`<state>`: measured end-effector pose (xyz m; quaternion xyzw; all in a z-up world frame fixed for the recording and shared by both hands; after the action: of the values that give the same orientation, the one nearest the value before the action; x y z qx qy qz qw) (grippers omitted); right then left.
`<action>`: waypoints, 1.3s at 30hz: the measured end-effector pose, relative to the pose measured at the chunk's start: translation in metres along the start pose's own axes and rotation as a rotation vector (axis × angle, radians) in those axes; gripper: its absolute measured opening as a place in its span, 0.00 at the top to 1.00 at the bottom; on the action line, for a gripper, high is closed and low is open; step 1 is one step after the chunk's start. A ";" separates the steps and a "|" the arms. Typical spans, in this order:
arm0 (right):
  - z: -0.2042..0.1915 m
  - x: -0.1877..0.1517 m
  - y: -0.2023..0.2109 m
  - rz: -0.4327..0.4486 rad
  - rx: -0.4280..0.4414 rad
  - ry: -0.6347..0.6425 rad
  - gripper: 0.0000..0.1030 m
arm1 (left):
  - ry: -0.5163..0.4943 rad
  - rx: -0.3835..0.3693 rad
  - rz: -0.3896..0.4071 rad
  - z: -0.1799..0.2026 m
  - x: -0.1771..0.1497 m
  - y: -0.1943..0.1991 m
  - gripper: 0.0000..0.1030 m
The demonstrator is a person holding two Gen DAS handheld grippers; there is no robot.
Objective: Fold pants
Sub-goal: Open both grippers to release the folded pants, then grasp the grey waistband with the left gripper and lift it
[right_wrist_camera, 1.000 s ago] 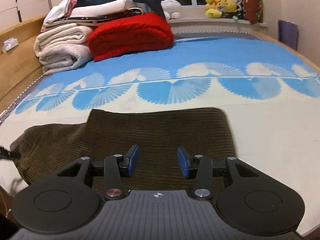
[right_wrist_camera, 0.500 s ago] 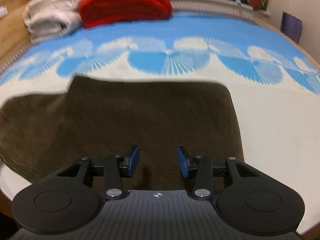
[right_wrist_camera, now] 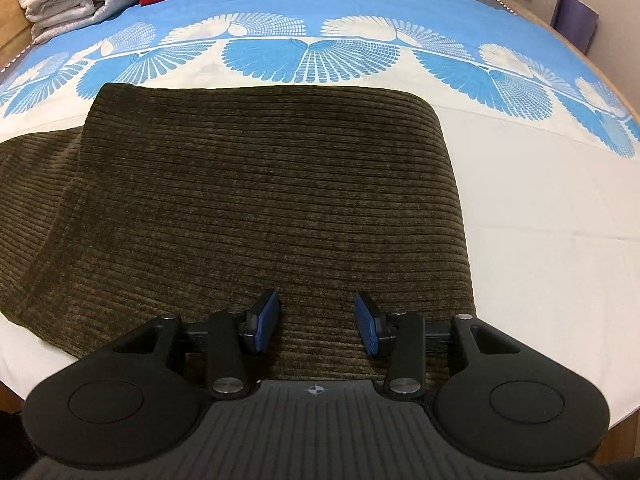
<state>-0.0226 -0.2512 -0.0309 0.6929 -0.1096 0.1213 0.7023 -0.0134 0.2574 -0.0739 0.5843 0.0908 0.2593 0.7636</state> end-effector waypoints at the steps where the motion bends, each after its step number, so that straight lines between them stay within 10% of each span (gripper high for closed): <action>1: 0.000 -0.001 0.000 0.000 0.000 0.002 0.56 | 0.034 -0.024 -0.015 -0.005 0.002 -0.003 0.34; 12: 0.005 -0.001 0.003 0.001 0.007 0.005 0.56 | 0.166 -0.111 0.036 -0.010 0.019 -0.013 0.32; 24: 0.033 0.004 0.010 0.000 0.059 -0.103 0.56 | -0.074 0.059 0.233 0.045 -0.003 0.026 0.77; 32: 0.084 0.013 0.045 0.227 0.050 -0.310 0.57 | -0.369 0.108 0.427 0.204 -0.034 0.102 0.81; 39: 0.152 -0.001 0.069 0.408 0.083 -0.532 0.57 | -0.872 0.115 0.543 0.394 -0.185 0.096 0.83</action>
<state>-0.0436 -0.4023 0.0364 0.6921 -0.4203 0.0789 0.5815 -0.0241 -0.1512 0.1046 0.6816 -0.3768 0.1753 0.6023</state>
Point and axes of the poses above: each gripper's, at about its wrist camera, not at the fingertips, and y roughly against the way its jaws point, z to its right, x to its top, the point moved 1 cm from there along -y, roughly the way its jaws point, and after that the axes turned 12 degrees about -z, right-handed, at the moved point
